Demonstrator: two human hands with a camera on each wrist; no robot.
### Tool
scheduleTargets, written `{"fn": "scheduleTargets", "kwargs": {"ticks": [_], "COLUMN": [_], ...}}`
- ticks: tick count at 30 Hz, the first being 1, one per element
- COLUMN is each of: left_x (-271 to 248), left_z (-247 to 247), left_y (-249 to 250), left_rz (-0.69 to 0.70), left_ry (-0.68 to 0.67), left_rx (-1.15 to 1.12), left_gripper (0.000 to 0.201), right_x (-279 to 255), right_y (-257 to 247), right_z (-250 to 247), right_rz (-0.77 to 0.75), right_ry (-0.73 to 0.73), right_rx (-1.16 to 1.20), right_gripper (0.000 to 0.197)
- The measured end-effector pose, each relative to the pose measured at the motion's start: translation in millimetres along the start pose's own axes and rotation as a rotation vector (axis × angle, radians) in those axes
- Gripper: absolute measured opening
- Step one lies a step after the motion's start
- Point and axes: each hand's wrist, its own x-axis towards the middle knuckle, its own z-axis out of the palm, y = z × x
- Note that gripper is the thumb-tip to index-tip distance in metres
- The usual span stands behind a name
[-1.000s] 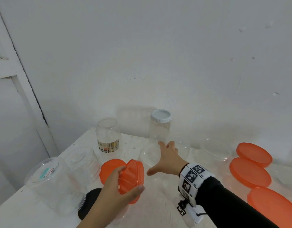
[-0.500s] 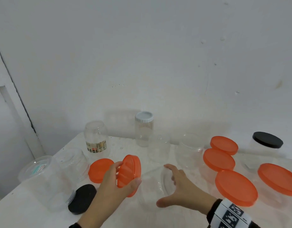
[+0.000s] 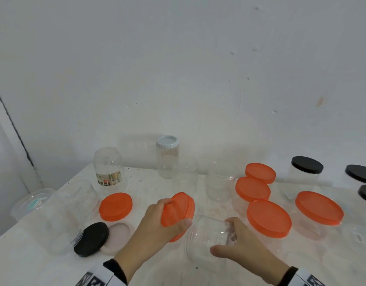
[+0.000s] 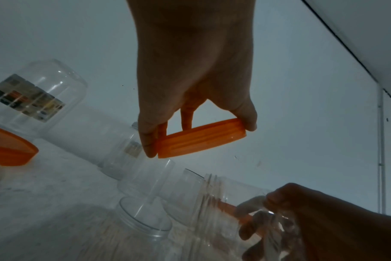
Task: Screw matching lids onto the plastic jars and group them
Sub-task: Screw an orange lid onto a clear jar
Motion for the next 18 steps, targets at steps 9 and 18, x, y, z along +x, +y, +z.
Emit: {"fn": "scheduleTargets", "kwargs": {"ticks": [9,18], "left_x": [1,2], "left_z": [10,11], "left_y": [7,10], "left_rz": [0.021,0.040], "left_ry": [-0.021,0.007], "left_rx": [0.034,0.038], "left_gripper": [0.092,0.107], "right_x": [0,10], "right_y": [3,6], "right_z": [4,20], "right_rz": [0.049,0.019], "right_ry": [0.059,-0.073], "right_rx": [0.038,0.043], "right_gripper": [0.050,0.107]}}
